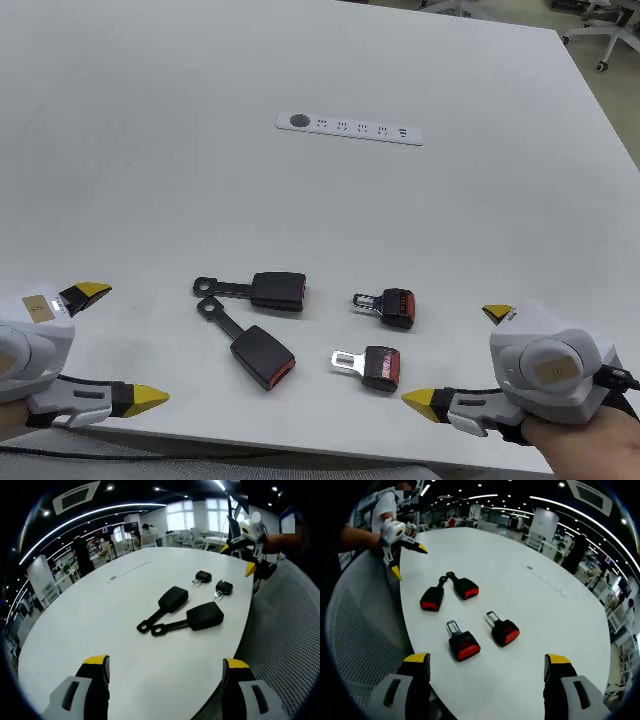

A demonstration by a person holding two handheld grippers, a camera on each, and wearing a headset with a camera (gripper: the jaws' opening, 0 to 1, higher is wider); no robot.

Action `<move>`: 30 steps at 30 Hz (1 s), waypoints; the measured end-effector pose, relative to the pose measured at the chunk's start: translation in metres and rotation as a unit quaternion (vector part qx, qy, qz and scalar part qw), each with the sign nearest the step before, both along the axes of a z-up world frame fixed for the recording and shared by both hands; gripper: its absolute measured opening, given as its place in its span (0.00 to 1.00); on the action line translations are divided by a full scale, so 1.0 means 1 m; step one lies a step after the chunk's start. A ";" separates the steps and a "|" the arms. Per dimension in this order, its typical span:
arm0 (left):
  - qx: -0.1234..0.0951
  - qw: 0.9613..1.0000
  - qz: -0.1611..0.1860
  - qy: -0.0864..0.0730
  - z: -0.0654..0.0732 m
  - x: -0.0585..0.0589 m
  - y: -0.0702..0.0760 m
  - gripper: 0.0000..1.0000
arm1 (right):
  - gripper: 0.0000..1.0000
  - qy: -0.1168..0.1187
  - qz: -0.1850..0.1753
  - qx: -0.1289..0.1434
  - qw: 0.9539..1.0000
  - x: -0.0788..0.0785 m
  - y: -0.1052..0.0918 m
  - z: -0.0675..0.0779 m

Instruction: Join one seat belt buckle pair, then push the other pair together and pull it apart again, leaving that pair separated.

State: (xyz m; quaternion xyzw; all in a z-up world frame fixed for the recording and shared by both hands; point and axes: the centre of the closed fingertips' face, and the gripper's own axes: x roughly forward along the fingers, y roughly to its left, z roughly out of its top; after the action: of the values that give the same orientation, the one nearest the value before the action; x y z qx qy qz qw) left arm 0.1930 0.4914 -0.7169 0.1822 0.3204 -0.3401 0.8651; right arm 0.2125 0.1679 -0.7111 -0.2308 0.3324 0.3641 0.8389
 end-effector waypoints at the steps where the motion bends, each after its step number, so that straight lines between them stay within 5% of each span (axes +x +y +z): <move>1: 0.000 1.000 0.000 0.000 0.000 0.000 0.000 0.93 | 0.93 0.000 -0.001 0.000 1.000 0.000 0.000 0.000; 30: 0.000 1.000 -0.006 0.000 -0.001 0.000 0.001 0.92 | 0.98 -0.007 -0.014 0.005 1.000 0.007 0.000 0.001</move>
State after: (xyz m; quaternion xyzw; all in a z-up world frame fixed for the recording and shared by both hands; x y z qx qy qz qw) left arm 0.1928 0.4919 -0.7183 0.1838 0.3195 -0.3457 0.8629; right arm 0.2195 0.1679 -0.7097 -0.2240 0.3281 0.3523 0.8474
